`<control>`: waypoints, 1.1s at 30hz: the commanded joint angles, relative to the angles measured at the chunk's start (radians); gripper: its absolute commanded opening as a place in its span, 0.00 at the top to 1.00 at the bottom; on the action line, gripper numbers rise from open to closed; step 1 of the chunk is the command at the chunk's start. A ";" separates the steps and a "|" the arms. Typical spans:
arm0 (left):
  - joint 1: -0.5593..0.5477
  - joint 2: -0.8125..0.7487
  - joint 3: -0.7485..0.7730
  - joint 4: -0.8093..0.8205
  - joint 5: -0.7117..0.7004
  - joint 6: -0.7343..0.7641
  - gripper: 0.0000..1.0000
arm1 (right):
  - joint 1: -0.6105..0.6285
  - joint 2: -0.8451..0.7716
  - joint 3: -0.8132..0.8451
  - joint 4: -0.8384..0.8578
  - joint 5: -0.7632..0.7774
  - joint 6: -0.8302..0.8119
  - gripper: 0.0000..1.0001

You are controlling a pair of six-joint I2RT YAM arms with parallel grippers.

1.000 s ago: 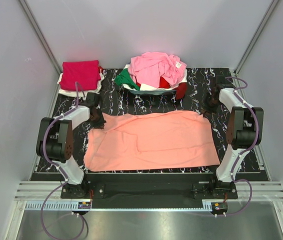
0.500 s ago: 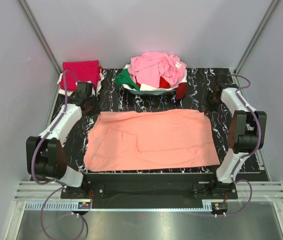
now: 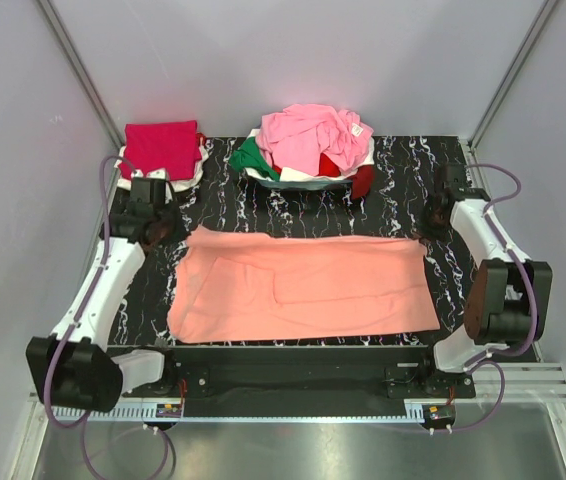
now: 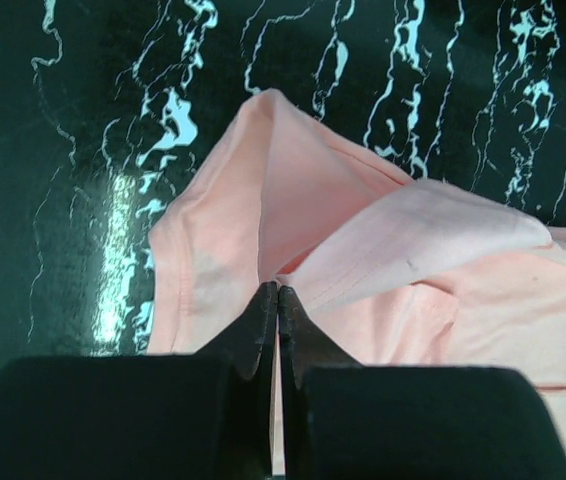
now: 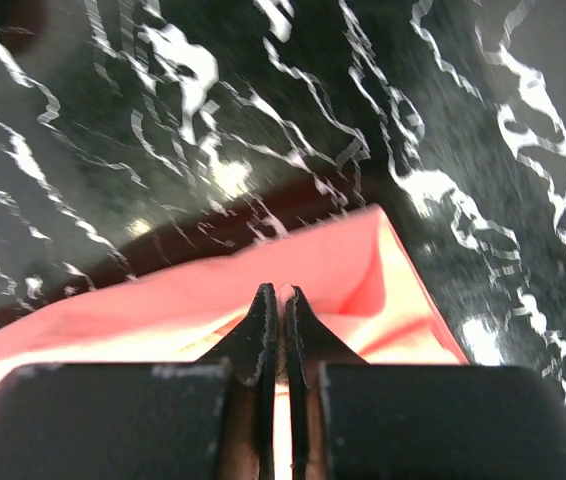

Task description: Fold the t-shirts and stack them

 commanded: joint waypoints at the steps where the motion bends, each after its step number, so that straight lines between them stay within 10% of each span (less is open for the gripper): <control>1: 0.013 -0.070 -0.026 -0.041 -0.029 0.032 1.00 | 0.005 -0.070 -0.048 0.012 0.074 0.045 1.00; 18: 0.014 -0.263 -0.120 -0.219 0.020 -0.025 0.98 | -0.007 -0.117 -0.194 0.020 0.114 0.106 0.98; 19: 0.014 -0.292 -0.124 -0.254 0.052 -0.037 0.95 | -0.010 -0.138 -0.205 0.023 0.123 0.114 0.93; 24: 0.014 -0.423 -0.155 -0.385 0.146 -0.066 0.54 | -0.080 -0.238 -0.304 0.078 0.114 0.201 0.01; 33: 0.014 -0.457 -0.184 -0.312 0.157 -0.051 0.48 | -0.038 -0.218 -0.210 0.163 -0.115 0.188 0.13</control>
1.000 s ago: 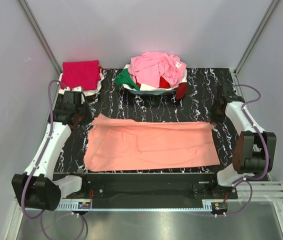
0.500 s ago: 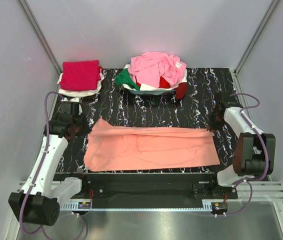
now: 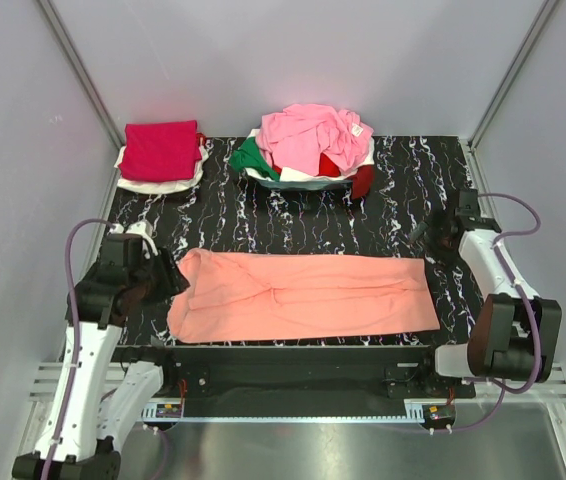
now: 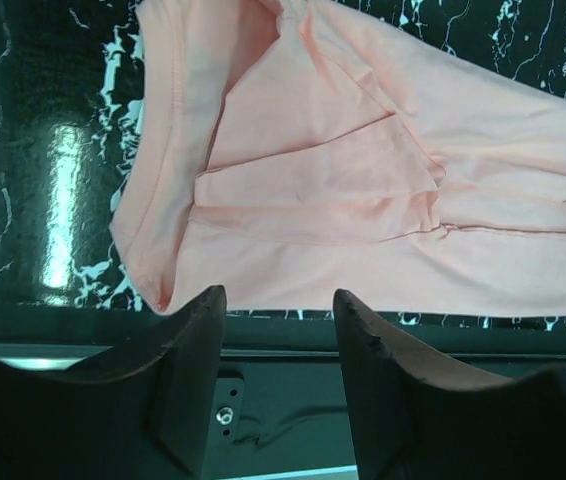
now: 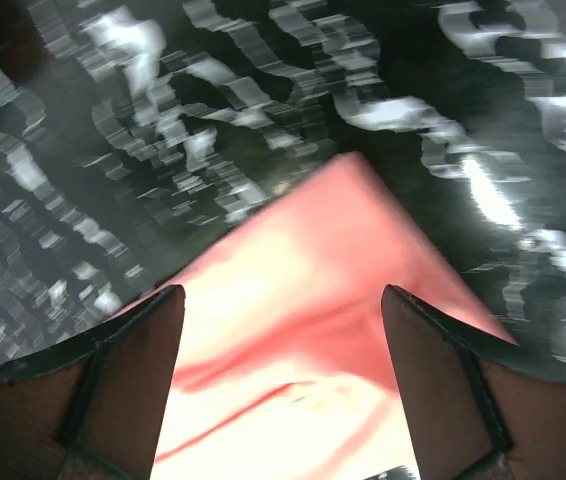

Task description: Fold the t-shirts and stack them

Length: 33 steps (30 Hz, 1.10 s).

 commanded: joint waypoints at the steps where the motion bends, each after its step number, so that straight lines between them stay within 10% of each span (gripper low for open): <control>1: 0.005 0.126 -0.043 0.151 0.066 0.003 0.49 | 0.101 0.007 0.074 0.077 -0.110 0.000 0.15; 15: -0.096 0.571 -0.094 0.544 0.091 -0.072 0.52 | 0.249 0.094 0.001 0.134 -0.210 -0.026 0.61; 33: -0.258 0.907 0.035 0.694 0.162 -0.006 0.47 | 0.249 0.200 -0.013 0.172 -0.196 -0.067 0.67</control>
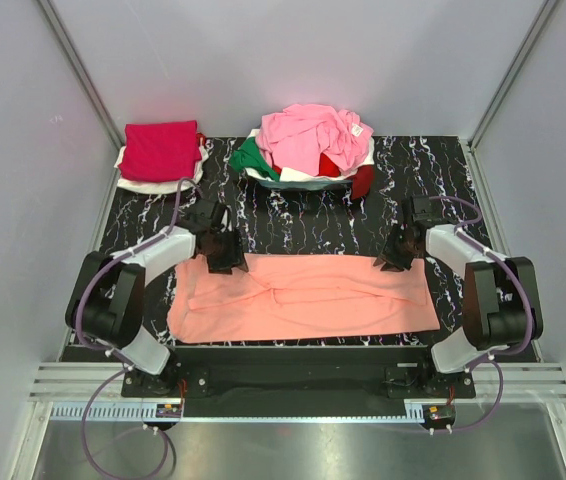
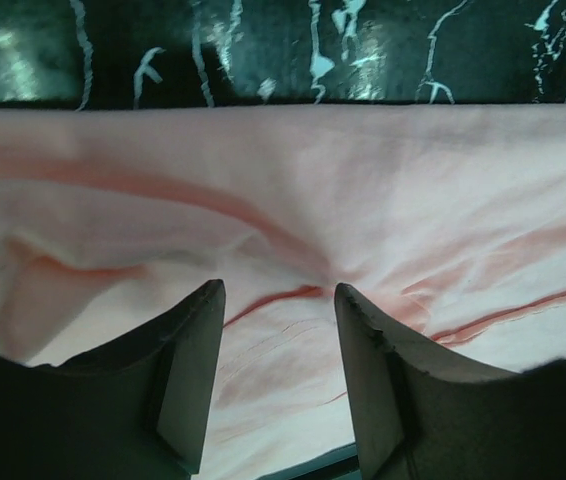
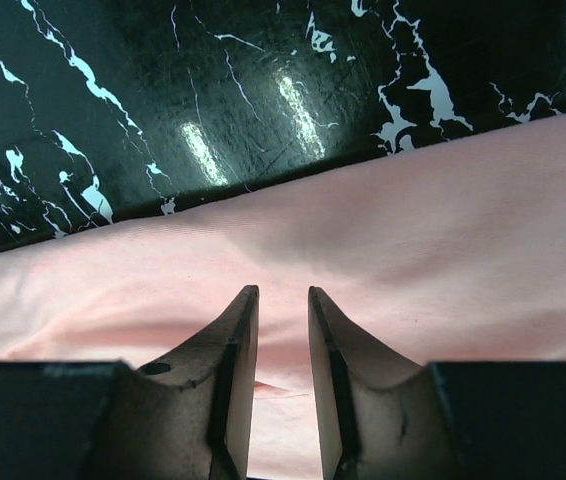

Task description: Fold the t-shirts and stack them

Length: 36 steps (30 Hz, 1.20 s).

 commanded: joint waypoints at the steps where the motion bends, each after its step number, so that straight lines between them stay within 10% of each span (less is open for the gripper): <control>1: -0.025 0.039 0.051 0.070 0.050 0.037 0.47 | 0.007 0.011 0.029 0.024 0.002 -0.028 0.67; 22: -0.205 -0.170 -0.057 -0.042 0.039 -0.061 0.70 | 0.007 0.028 0.031 0.017 0.015 -0.034 0.69; 30: -0.640 -0.339 -0.048 -0.085 0.005 -0.362 0.74 | 0.006 0.029 0.039 0.006 0.029 -0.042 0.69; 36: -0.397 -0.340 0.057 -0.223 -0.127 -0.163 0.51 | 0.007 0.028 0.051 0.012 -0.011 -0.016 0.70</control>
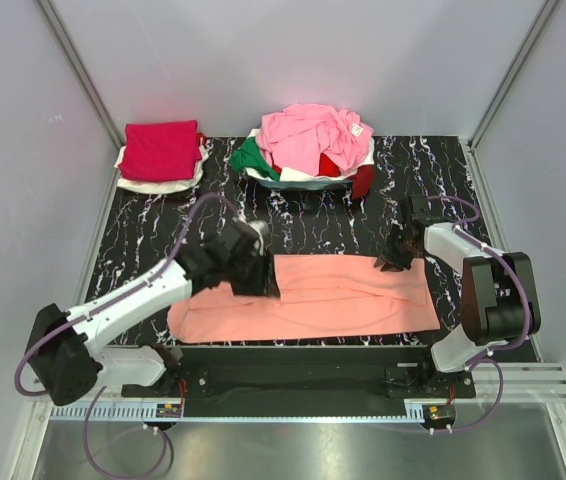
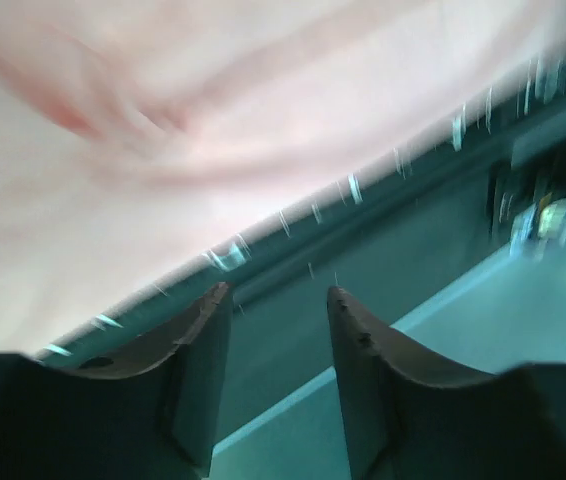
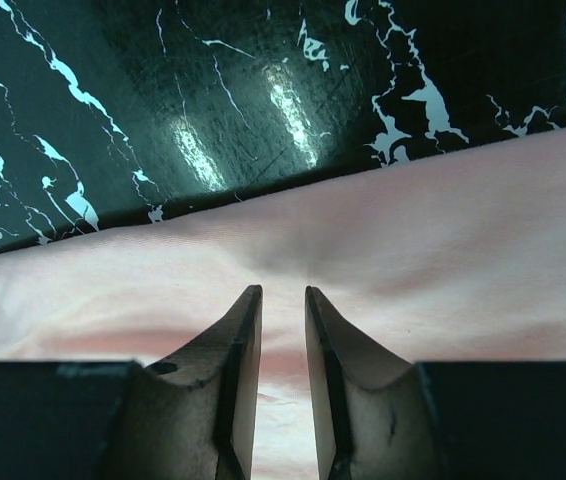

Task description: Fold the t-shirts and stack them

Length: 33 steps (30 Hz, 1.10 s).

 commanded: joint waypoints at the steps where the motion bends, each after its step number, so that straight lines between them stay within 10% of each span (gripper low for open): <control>1: 0.187 0.032 0.110 -0.073 -0.119 0.106 0.46 | 0.007 -0.007 0.050 0.002 -0.018 0.005 0.70; 16: 0.420 0.431 0.113 -0.015 -0.212 0.197 0.52 | 0.007 -0.025 0.058 -0.015 -0.017 -0.018 0.71; 33: 0.260 0.131 -0.146 -0.061 -0.139 0.013 0.55 | 0.007 0.005 0.053 0.003 -0.021 -0.022 0.72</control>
